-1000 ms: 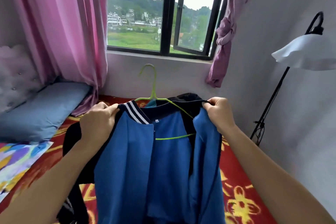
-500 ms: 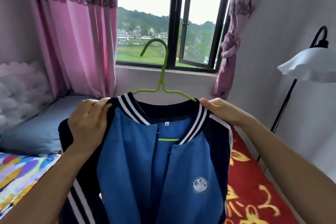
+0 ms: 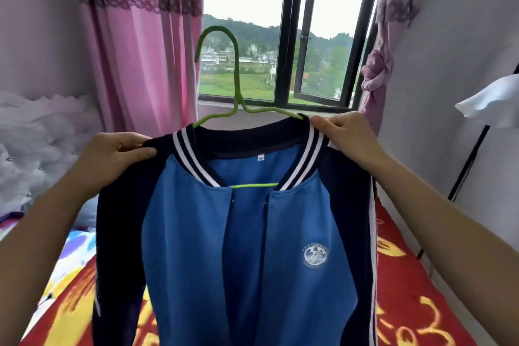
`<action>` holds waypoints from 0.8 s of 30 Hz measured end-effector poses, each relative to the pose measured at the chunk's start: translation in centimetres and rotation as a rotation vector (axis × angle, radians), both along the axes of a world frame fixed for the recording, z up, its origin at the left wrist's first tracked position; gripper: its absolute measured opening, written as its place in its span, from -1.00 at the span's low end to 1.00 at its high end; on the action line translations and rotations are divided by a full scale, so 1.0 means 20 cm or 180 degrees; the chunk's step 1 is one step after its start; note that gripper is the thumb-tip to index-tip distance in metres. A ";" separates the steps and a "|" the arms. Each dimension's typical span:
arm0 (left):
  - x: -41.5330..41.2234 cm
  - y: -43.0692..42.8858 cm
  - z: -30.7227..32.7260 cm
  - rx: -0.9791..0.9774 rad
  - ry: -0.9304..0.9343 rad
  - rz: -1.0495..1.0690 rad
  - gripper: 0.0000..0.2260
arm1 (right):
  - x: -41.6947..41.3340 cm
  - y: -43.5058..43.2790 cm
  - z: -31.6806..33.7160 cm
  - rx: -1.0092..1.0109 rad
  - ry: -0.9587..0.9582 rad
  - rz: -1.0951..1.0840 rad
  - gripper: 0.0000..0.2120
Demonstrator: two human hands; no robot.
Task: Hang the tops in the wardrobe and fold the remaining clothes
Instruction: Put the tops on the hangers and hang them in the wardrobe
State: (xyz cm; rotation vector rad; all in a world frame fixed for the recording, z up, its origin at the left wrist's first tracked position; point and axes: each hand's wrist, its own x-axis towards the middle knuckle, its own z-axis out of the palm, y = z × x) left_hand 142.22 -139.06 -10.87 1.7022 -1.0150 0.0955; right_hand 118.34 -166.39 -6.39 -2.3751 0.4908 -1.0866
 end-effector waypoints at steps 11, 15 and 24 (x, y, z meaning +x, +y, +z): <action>-0.08 0.32 -0.22 -0.0158 -0.0530 0.1698 -0.88 | 0.18 0.12 -0.18 0.0303 0.0674 0.1155 -0.76; -0.26 0.67 -0.44 -0.0071 -0.0674 0.2650 -0.81 | 0.40 0.34 -0.31 0.0140 0.0913 0.1625 -0.74; -0.75 1.53 -0.50 0.0295 -0.1053 0.4144 -0.87 | 0.65 1.15 -0.38 0.0184 0.1085 0.3131 -0.77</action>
